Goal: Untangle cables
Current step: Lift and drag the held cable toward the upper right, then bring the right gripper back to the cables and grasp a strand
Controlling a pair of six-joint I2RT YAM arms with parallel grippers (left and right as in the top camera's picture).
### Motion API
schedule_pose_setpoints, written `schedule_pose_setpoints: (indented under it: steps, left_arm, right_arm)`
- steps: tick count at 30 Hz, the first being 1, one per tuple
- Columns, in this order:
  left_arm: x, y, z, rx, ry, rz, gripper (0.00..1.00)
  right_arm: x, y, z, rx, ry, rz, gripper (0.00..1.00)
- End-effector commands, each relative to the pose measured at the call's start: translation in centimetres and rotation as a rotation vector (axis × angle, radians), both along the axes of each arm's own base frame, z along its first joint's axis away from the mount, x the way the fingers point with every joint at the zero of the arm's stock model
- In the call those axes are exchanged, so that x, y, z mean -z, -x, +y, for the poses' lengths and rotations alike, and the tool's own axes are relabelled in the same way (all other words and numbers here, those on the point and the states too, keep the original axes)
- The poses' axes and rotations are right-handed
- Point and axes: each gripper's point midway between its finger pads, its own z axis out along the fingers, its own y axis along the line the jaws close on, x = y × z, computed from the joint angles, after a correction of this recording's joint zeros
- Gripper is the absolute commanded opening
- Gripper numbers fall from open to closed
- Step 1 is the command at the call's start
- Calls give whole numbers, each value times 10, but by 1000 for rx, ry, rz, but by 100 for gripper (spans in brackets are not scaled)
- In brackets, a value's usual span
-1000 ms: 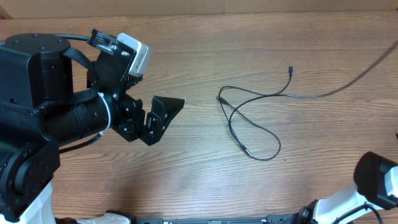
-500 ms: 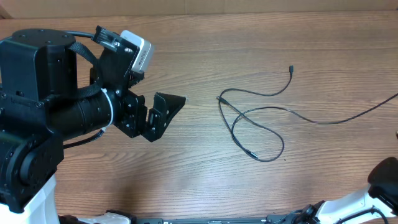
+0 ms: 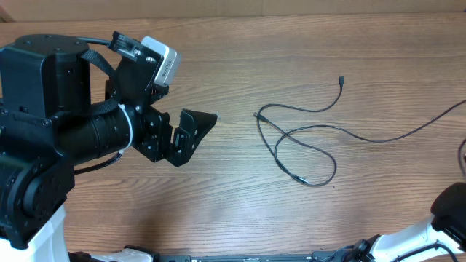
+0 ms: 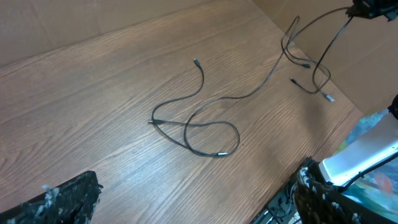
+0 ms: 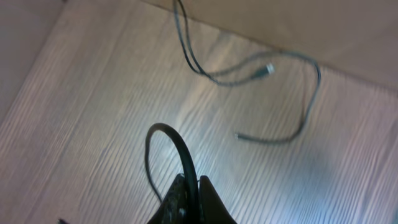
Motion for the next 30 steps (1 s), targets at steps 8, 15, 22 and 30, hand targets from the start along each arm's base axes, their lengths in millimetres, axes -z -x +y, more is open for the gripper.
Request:
schedule_pose_setpoints:
  steps: [8,15,22,30]
  left_arm:
    - [-1,1,-2,15,17,8,100]
    - [-2,3,-4,21,29,16,100]
    - [-2,3,-4,4,44,36,100]
    - [-1,3,-4,7,41,32,100]
  right_arm:
    - [-25,-28,-32,-150,199,-68,4]
    - [9,-46,-72,-155,270,-81,4]
    - [90,-47,-103,-169,140,-39,13]
    - [126,-63,-67,-320,-35,-44,100]
